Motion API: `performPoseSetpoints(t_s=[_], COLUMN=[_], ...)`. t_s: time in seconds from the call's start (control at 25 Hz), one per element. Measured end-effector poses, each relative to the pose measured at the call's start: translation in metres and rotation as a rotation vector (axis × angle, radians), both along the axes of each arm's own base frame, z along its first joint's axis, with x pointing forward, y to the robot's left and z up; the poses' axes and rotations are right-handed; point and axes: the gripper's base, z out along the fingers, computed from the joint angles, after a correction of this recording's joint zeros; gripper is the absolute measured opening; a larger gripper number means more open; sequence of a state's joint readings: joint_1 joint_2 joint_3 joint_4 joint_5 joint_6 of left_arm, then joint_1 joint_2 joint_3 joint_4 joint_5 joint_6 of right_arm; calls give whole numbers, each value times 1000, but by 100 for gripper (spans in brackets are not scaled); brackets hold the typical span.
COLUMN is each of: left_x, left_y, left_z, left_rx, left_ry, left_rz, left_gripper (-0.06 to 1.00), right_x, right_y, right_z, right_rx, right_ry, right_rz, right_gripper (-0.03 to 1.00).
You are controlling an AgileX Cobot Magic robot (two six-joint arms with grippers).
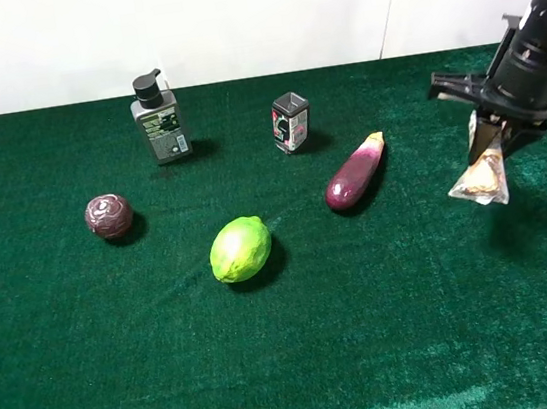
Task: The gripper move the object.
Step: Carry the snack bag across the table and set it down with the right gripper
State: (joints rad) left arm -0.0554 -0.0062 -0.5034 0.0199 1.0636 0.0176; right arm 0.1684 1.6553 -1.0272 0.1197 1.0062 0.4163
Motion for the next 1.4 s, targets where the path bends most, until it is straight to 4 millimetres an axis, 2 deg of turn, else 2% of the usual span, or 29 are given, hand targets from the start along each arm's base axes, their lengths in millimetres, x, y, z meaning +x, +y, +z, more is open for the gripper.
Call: performPoseSetpoints(t_s=[0.64,1.0,1.4], left_x=[0,0,0], left_y=[0,0,0], left_z=[0,0,0], left_rx=[0,0,0], left_ry=[0,0,0], left_rz=[0,0,0], left_gripper=[91,91,91], right_x=[19,17,-10], right_y=[9,54,113], right_z=[51,74,79], right_rx=[7,23,46], right_ry=[-34,-105,-109], right_rz=[108,236,359], right_gripper=[10,10,10])
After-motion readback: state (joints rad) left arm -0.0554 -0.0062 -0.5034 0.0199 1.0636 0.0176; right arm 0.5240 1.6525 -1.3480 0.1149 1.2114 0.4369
